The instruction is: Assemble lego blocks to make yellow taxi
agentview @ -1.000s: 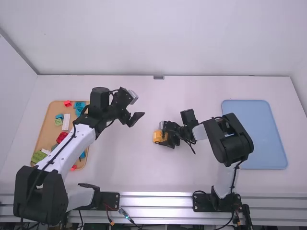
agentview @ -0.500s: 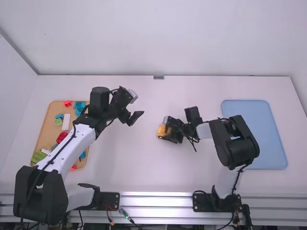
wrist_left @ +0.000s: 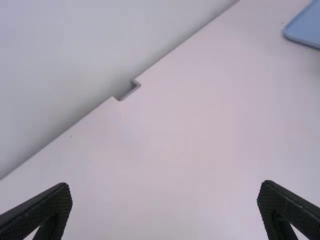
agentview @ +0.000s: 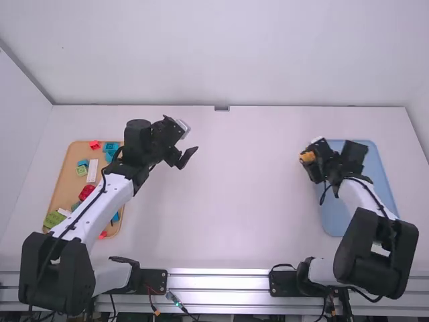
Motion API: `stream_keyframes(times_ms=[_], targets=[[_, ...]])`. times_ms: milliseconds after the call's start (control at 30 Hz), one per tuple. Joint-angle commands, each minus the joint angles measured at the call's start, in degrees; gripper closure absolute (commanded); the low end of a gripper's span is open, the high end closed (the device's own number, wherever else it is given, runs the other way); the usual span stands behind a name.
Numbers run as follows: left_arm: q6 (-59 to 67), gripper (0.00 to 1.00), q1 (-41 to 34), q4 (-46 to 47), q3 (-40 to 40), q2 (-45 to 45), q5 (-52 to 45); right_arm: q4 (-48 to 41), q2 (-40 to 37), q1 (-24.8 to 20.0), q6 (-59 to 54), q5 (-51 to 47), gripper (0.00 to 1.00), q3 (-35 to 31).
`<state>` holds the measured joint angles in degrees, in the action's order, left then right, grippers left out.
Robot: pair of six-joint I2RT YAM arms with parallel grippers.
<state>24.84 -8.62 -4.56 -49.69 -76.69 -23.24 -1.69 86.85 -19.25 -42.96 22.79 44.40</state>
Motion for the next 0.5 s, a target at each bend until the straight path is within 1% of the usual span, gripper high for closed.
stream_keyframes(times_ms=[0, 33, 133, 167, 267, 300, 367, 433, 467], targets=[[0.3, 0.01, -0.3, -1.7, 1.6, 0.8, 0.4, 0.5, 2.0, -5.9, 4.3, -1.4, 0.75, 0.6], [0.2, 0.01, -0.4, -3.3, 2.2, 0.6, 0.4, 1.8, 3.4, -8.7, 5.6, -1.5, 0.74, 0.6], [0.0, 0.01, -0.4, -6.3, 3.6, 0.6, 0.3, 5.8, 6.8, -13.2, 8.8, -1.4, 0.73, 0.6], [-1.0, 0.01, -0.4, -7.6, 4.3, 0.6, 0.4, 7.7, 9.0, -15.1, 10.4, -1.4, 0.73, 0.6], [-3.3, 0.01, -0.3, -8.3, 4.9, 0.6, 0.5, 9.5, 12.4, -17.5, 11.7, -1.4, 0.73, 0.7], [-5.3, 0.01, -0.3, -8.2, 4.9, 0.6, 2.7, 10.3, 14.1, -18.2, 11.7, -1.5, 0.74, 0.7], [-7.6, 0.01, -0.4, -8.0, 4.9, 0.6, 6.0, 10.8, 15.0, -18.4, 11.7, -1.4, 0.70, 0.7], [-10.6, 0.01, -0.4, -7.7, 4.9, 0.6, 11.8, 10.6, 15.1, -18.5, 11.8, -1.4, 0.55, 0.7], [-11.8, 0.01, -0.4, -7.7, 4.9, 0.6, 14.9, 10.8, 14.6, -18.4, 12.9, -1.5, 0.37, 0.7]])
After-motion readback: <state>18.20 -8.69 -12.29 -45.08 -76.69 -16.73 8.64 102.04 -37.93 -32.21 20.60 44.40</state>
